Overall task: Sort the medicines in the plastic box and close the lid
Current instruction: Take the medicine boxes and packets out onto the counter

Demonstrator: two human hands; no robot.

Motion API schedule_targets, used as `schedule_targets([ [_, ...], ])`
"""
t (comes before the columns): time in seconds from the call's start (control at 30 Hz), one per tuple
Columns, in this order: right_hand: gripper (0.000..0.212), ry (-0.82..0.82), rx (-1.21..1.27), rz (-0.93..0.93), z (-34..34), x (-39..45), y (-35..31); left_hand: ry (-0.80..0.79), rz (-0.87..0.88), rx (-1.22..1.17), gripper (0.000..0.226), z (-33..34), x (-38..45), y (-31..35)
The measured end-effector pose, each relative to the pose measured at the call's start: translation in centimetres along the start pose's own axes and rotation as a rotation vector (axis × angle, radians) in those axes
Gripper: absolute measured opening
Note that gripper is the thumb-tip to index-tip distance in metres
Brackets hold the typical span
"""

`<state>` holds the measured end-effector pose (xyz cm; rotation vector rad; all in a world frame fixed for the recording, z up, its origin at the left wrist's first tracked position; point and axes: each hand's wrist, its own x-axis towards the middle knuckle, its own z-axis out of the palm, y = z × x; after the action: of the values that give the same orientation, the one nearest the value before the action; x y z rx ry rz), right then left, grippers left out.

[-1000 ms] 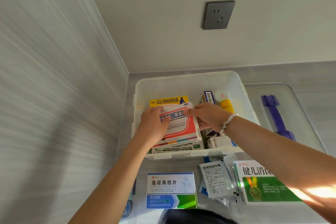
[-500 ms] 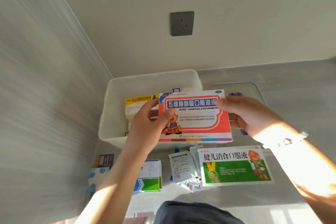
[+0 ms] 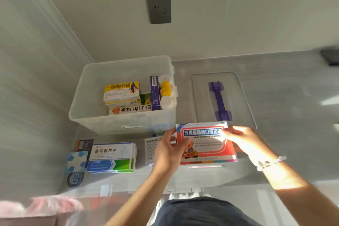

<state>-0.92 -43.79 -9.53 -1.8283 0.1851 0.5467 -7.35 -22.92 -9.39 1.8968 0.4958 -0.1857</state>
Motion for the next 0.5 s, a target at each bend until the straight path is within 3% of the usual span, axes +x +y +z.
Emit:
schedule_targets([
  [0.07,0.009,0.141,-0.127,-0.025,1.2,0.7,0.9,0.023,0.009,0.06,0.023,1.3,0.8,-0.7],
  [0.2,0.025,0.259,-0.182,-0.009,2.0,1.9,2.2,0.043,0.005,0.164,0.031,3.2,1.9,-1.6],
  [0.4,0.028,0.215,-0.301,-0.034,2.3,2.1,2.6,0.057,0.002,0.203,0.029,3.9,1.8,-2.2],
  [0.5,0.038,0.291,-0.313,-0.087,2.3,1.7,2.3,0.108,0.078,0.164,0.027,3.7,1.0,-1.5],
])
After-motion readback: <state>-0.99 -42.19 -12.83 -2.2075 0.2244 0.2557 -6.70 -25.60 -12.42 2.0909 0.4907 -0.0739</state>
